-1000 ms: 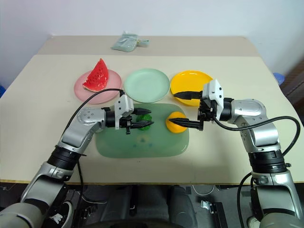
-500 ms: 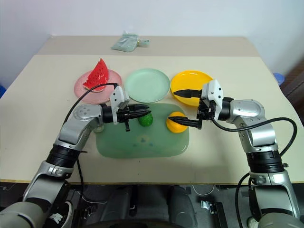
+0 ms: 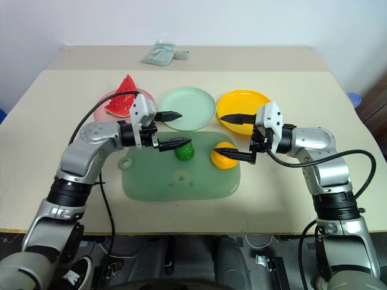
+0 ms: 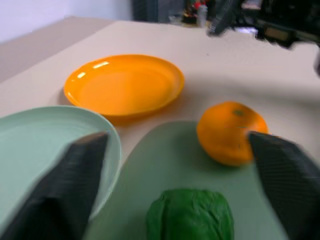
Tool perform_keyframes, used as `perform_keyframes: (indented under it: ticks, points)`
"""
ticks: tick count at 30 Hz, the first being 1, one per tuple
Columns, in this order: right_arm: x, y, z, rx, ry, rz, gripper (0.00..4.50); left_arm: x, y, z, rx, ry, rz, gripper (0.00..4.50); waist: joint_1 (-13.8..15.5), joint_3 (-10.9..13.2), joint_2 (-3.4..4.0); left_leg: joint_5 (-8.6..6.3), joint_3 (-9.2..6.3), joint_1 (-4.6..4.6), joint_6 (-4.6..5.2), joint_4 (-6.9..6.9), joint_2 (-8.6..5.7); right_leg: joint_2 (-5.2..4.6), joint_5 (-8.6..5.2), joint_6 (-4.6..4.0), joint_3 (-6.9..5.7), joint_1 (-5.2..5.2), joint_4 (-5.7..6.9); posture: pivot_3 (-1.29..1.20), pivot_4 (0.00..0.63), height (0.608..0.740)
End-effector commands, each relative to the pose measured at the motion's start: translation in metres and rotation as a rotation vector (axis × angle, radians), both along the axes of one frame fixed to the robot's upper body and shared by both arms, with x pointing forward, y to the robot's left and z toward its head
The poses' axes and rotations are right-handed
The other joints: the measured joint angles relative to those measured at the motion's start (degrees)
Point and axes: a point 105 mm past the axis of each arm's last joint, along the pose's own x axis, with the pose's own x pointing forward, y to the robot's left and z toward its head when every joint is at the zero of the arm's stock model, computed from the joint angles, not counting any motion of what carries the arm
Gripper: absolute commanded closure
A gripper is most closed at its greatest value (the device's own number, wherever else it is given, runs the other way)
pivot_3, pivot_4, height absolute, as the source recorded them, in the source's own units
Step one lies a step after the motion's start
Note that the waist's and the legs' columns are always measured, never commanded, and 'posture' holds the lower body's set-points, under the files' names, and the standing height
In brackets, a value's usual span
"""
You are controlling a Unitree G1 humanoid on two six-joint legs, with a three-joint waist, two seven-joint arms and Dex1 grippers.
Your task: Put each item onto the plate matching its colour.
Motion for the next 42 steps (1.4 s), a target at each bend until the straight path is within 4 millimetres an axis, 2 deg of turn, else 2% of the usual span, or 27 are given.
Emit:
perform_keyframes:
  ticks: [1, 4, 14, 16, 18, 19, 20, 23, 26, 29, 32, 34, 37, 42]
  points:
    - [0.000, 0.001, 0.010, 0.012, -0.042, 0.003, 0.00, -0.009, -0.001, -0.010, 0.034, 0.017, -0.058, 0.04, 0.02, 0.00, 0.00, 0.00, 0.00, 0.01, 0.00, 0.00, 0.00, 0.00, 0.00, 0.00, 0.00, 0.00, 0.00, 0.00, 0.150, 0.740]
    - [0.000, 0.002, 0.010, 0.019, -0.047, -0.002, 0.00, -0.005, 0.001, -0.030, 0.107, 0.007, -0.046, 0.04, 0.21, 0.00, 0.00, 0.00, 0.00, 0.00, 0.00, 0.02, 0.00, 0.00, 0.00, 0.00, 0.00, 0.02, 0.00, 0.00, 0.150, 0.740]
    - [-0.001, 0.000, 0.011, 0.016, -0.053, -0.017, 0.00, 0.007, -0.012, -0.049, 0.116, 0.039, -0.016, 0.04, 0.09, 0.00, 0.00, 0.00, 0.00, -0.01, 0.00, 0.02, 0.00, 0.00, 0.00, 0.00, 0.00, 0.00, 0.00, 0.00, 0.150, 0.740]
    - [-0.001, 0.000, 0.011, 0.017, -0.053, -0.018, 0.00, 0.009, -0.012, -0.054, 0.134, 0.043, -0.006, 0.56, 0.10, 0.00, 0.00, 0.00, 0.00, -0.01, 0.00, 0.02, 0.00, 0.00, 0.00, 0.00, 0.00, 0.00, 0.00, 0.00, 0.150, 0.740]
    - [-0.001, 0.000, 0.012, 0.017, -0.055, -0.019, 0.00, 0.008, -0.014, -0.055, 0.140, 0.044, -0.017, 1.30, 0.10, 0.00, 0.00, 0.00, 0.00, -0.01, 0.00, 0.02, 0.00, 0.00, 0.00, 0.00, 0.00, 0.00, 0.00, 0.00, 0.150, 0.740]
    - [-0.001, 0.000, 0.012, 0.016, -0.055, -0.018, 0.00, 0.008, -0.015, -0.053, 0.119, 0.054, -0.016, 1.76, 0.11, 0.00, 0.00, 0.00, 0.00, -0.01, 0.00, 0.02, 0.00, 0.00, 0.00, 0.00, 0.00, 0.00, 0.00, 0.00, 0.150, 0.740]
    - [-0.001, 0.000, 0.012, 0.014, -0.056, -0.018, 0.00, 0.008, -0.016, -0.051, 0.105, 0.063, -0.011, 1.99, 0.13, 0.00, 0.00, 0.00, 0.00, -0.01, 0.00, 0.02, 0.00, 0.00, 0.00, 0.00, 0.00, 0.01, 0.00, 0.00, 0.150, 0.740]
    - [-0.001, 0.000, 0.013, 0.014, -0.059, -0.019, 0.00, 0.011, -0.014, -0.045, 0.088, 0.035, 0.012, 1.99, 0.13, 0.00, 0.00, 0.00, 0.00, -0.01, 0.00, 0.03, -0.01, -0.01, 0.00, 0.00, 0.00, 0.02, 0.00, 0.00, 0.150, 0.740]
    - [0.001, 0.000, 0.014, 0.014, -0.067, -0.024, 0.00, 0.022, -0.015, -0.021, -0.061, 0.045, 0.074, 1.99, 0.14, 0.00, 0.00, 0.00, -0.01, -0.01, 0.00, 0.03, 0.00, -0.01, 0.00, 0.00, 0.00, 0.01, 0.00, 0.00, 0.150, 0.740]
    - [0.003, 0.000, 0.015, 0.024, -0.070, -0.032, 0.00, 0.046, -0.010, 0.019, -0.260, 0.030, 0.206, 1.99, 0.21, 0.02, -0.03, 0.00, -0.05, -0.05, 0.00, 0.08, -0.01, -0.01, 0.00, 0.01, -0.02, 0.01, 0.01, 0.00, 0.150, 0.740]
    - [0.014, -0.001, 0.018, 0.039, -0.099, -0.084, 0.00, 0.073, -0.001, 0.036, -0.307, -0.022, 0.358, 1.99, 0.01, 0.01, -0.03, 0.00, -0.08, -0.07, 0.00, 0.11, -0.01, -0.01, 0.01, 0.02, -0.05, 0.02, 0.01, 0.00, 0.150, 0.740]
    - [0.025, -0.002, 0.018, 0.039, -0.111, -0.144, 0.00, 0.084, -0.002, 0.039, -0.310, -0.033, 0.399, 1.99, -0.15, 0.01, -0.03, 0.00, -0.06, -0.01, 0.00, 0.05, -0.02, 0.00, 0.01, 0.02, -0.04, 0.02, 0.01, 0.00, 0.150, 0.740]
    - [0.049, -0.005, 0.016, 0.046, -0.107, -0.273, 0.00, 0.112, -0.003, 0.037, -0.307, -0.022, 0.515, 1.99, 0.05, 0.01, -0.03, 0.00, -0.03, 0.01, 0.00, 0.02, -0.02, 0.00, 0.01, 0.02, -0.05, 0.01, 0.00, 0.00, 0.150, 0.740]
    - [0.055, -0.001, 0.016, 0.048, -0.115, -0.299, 0.00, 0.129, -0.013, 0.019, -0.177, -0.050, 0.583, 1.99, 0.14, 0.02, -0.03, 0.00, -0.02, -0.16, 0.01, 0.02, -0.05, -0.01, 0.00, 0.04, -0.07, -0.08, -0.06, 0.00, 0.150, 0.740]
